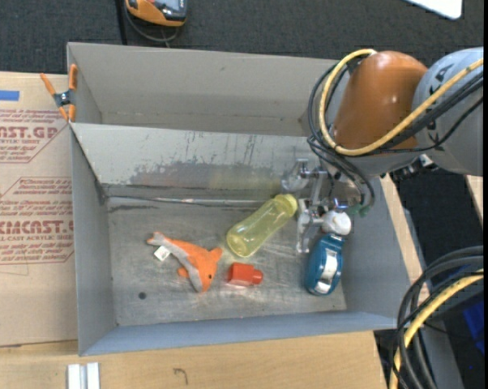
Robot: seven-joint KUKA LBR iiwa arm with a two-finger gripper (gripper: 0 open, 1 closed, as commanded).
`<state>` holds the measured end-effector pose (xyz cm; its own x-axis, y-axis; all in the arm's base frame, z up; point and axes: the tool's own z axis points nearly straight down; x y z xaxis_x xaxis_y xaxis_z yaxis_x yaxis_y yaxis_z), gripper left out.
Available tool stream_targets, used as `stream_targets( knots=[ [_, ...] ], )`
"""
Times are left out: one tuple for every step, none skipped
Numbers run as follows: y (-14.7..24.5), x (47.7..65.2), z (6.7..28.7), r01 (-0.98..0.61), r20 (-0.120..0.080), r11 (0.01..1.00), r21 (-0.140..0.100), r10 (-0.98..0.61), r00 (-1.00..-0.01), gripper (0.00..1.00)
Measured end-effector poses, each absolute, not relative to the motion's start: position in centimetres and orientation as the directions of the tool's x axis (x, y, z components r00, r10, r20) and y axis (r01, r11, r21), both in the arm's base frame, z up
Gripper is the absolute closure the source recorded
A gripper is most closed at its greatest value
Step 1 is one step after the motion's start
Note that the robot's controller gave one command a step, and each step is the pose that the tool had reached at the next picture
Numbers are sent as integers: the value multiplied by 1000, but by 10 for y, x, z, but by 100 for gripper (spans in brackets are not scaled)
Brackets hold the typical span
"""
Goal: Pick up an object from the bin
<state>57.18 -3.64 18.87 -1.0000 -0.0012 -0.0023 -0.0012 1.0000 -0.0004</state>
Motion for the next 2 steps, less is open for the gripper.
stream_targets(
  knots=[
    [-36, 572, 189, -1, -2, 1000, 0, -1, -1000, 0],
    [-34, 577, 138, -54, -9, 999, -1, -54, -999, 0]
  ],
)
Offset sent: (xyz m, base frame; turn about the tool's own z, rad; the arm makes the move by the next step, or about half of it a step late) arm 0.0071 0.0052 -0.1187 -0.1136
